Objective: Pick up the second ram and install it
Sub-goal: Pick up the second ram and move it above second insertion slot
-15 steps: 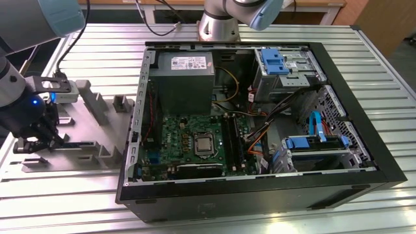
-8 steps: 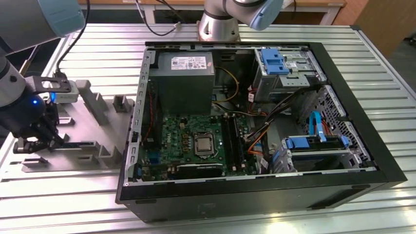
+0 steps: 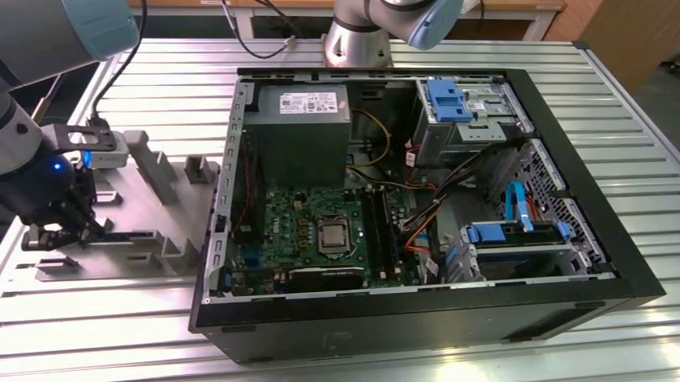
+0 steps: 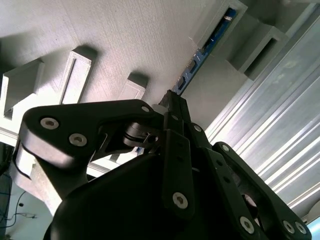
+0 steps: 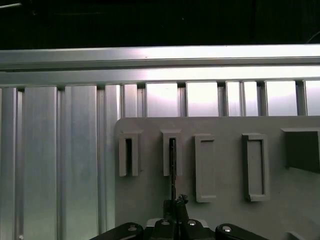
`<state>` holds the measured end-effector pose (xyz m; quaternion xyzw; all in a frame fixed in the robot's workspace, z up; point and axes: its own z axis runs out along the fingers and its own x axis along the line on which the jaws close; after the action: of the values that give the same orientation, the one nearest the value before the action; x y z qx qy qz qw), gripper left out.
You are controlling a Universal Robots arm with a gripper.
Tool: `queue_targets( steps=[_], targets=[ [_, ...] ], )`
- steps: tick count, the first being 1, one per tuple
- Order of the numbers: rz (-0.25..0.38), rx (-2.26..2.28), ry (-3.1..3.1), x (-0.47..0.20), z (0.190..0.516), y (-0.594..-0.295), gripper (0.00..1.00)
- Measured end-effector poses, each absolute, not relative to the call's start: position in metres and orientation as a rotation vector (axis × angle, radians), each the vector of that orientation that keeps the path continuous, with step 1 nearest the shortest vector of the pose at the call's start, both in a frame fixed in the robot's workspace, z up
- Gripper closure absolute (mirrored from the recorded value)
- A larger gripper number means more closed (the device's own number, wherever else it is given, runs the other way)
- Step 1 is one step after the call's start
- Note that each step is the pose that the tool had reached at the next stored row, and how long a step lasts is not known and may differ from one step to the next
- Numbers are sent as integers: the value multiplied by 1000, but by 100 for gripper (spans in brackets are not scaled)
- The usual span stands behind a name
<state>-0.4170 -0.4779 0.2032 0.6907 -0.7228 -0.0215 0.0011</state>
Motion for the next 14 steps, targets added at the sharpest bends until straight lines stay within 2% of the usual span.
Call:
queue_targets(
  steps=[14],
  targets=[
    [-68,2168,-2269,-417,233,-478,88]
  ],
)
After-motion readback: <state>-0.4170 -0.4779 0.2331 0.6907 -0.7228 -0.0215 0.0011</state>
